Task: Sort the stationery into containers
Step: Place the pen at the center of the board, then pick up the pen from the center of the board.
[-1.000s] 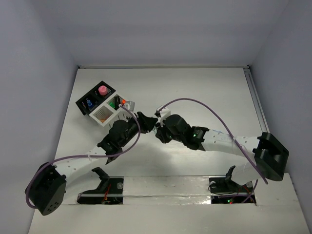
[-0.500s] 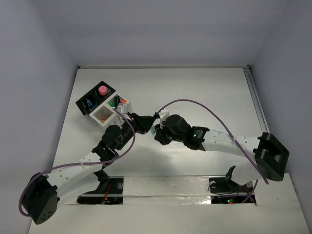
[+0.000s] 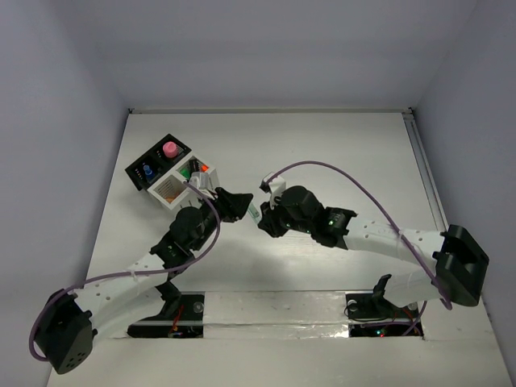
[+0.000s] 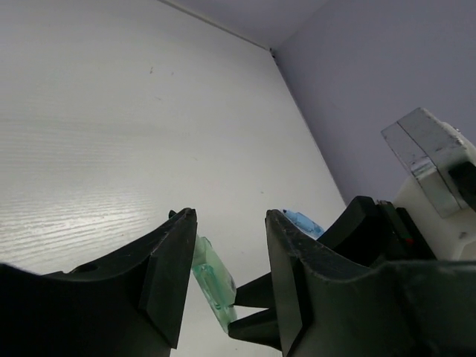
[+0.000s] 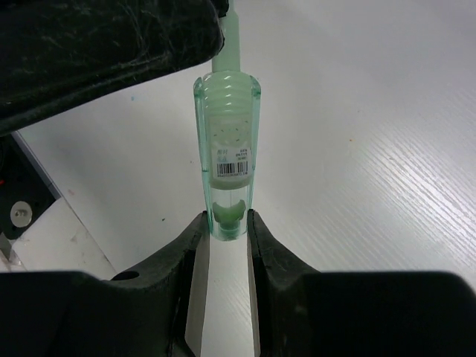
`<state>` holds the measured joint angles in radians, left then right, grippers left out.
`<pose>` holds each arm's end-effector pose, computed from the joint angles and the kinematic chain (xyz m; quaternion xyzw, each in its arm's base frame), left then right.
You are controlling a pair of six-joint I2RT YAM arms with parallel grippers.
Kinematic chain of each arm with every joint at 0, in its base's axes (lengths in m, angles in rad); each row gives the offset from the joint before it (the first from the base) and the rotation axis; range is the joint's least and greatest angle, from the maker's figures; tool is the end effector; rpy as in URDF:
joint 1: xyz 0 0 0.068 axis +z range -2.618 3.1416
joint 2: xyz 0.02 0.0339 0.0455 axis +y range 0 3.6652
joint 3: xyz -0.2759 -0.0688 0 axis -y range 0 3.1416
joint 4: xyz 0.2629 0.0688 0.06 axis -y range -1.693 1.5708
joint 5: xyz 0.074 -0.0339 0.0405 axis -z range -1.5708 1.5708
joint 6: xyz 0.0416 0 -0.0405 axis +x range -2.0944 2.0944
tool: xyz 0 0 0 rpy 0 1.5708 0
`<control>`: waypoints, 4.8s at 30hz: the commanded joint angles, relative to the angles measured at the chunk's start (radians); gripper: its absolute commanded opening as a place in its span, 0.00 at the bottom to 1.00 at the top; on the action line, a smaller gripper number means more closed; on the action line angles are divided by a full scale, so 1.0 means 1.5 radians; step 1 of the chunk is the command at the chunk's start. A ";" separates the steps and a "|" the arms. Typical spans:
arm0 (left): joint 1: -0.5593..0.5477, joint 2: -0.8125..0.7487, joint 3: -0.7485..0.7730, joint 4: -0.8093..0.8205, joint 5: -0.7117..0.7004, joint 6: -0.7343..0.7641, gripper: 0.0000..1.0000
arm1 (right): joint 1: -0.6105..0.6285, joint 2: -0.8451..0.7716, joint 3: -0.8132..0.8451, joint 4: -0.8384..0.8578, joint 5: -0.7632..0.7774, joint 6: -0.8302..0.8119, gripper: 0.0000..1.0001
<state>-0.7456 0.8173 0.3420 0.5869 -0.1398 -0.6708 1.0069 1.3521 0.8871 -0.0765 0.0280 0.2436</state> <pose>0.1560 -0.1361 0.2606 -0.0272 0.6664 -0.4483 0.5951 0.1726 0.2707 0.2590 -0.3178 0.8103 0.2782 0.4062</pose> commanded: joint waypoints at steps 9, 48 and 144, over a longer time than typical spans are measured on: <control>-0.003 0.074 0.019 0.018 0.009 -0.014 0.40 | -0.004 -0.070 0.010 0.019 0.020 -0.006 0.01; -0.003 0.038 -0.026 -0.023 -0.059 0.015 0.39 | -0.198 0.371 0.112 0.150 -0.122 -0.098 0.61; -0.002 0.081 -0.084 0.248 0.026 0.146 0.45 | -0.118 -0.023 0.171 -0.162 -0.203 0.105 0.00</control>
<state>-0.7330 0.9329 0.1654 0.8917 -0.0818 -0.5034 0.8371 1.3590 1.0874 -0.3161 -0.2214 0.3927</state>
